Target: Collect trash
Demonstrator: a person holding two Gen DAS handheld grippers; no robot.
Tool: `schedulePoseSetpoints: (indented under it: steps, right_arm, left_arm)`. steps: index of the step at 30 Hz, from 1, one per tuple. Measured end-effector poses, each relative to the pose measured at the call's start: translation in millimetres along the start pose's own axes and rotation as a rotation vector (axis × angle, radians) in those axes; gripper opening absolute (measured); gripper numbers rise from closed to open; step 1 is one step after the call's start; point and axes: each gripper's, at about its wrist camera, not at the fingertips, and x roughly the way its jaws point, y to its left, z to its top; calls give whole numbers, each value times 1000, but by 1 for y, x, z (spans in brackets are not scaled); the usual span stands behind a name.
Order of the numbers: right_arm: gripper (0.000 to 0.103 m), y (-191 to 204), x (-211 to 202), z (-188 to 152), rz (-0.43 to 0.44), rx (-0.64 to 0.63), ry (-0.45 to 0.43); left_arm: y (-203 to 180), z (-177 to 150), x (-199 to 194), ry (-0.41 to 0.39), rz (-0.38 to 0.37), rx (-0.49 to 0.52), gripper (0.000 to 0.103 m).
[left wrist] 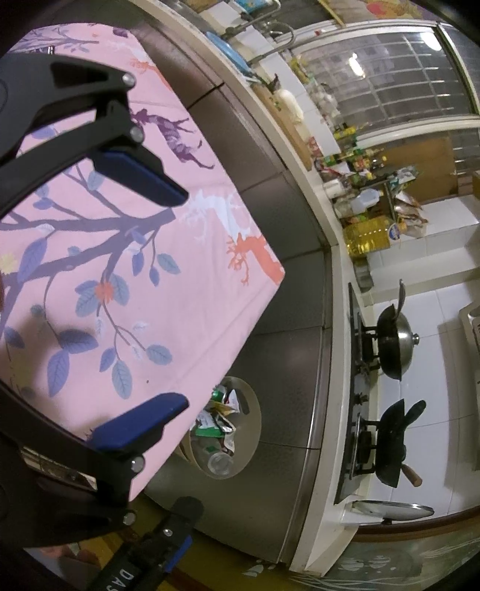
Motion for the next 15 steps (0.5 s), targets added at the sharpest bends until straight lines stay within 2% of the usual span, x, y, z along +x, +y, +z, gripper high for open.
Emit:
schedulePoseSetpoints:
  steps: [8,15]
  right_arm:
    - [87,-2,1,-4,-17,5,-3]
    - [88,-5,1,-6,-26,22,-5]
  left_arm:
    - [-2,2,-1,5,-47,4,97]
    - [-3,2,-2,3,-45,0,97]
